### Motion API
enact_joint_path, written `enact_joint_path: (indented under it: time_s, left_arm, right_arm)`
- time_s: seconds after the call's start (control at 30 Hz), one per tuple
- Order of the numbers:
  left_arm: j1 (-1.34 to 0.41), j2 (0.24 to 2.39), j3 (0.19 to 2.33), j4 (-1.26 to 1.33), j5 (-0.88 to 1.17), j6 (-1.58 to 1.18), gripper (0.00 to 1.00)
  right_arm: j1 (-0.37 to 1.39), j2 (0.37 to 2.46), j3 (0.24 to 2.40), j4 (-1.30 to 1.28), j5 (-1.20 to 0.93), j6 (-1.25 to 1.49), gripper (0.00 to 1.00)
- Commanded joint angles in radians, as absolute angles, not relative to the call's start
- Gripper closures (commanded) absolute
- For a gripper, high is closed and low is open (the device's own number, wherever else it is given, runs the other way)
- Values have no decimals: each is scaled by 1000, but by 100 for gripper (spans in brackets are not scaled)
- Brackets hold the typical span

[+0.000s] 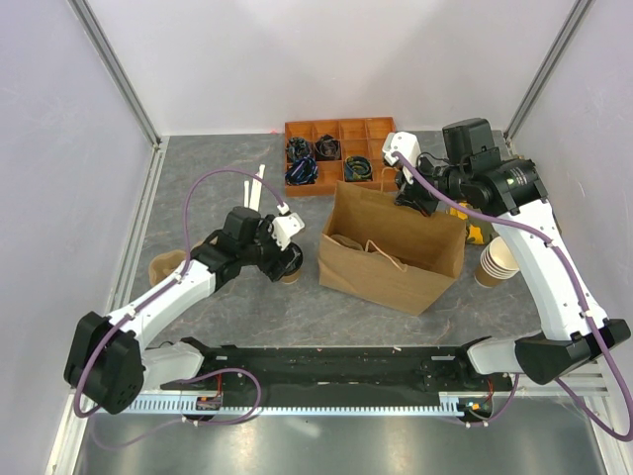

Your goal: Pack the takeout coffee

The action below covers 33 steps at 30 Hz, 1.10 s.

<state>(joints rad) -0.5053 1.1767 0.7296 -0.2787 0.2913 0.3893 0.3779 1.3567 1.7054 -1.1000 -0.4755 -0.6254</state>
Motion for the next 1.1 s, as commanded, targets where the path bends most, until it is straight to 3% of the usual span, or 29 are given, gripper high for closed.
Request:
enact_joint_path:
  time_s: [0.0, 0.53, 0.63, 0.77, 1.07]
  left_arm:
    - [-502, 1206, 722, -250, 253, 374, 26]
    - [-503, 1235, 727, -290, 232, 445, 18]
    - [-502, 1233, 733, -301, 232, 448, 22]
    - [-500, 1172, 762, -314, 244, 420, 36]
    - [-454, 1029, 894, -380, 261, 235, 43]
  right_arm:
    - [383, 1356, 1743, -1081, -500, -644, 100]
    - [383, 1341, 1729, -1081, -497, -649, 100]
    - [383, 1344, 1736, -1081, -499, -656, 100]
    - [399, 1345, 1756, -1083, -496, -679, 100]
    - [580, 1210, 1625, -943, -318, -700, 100]
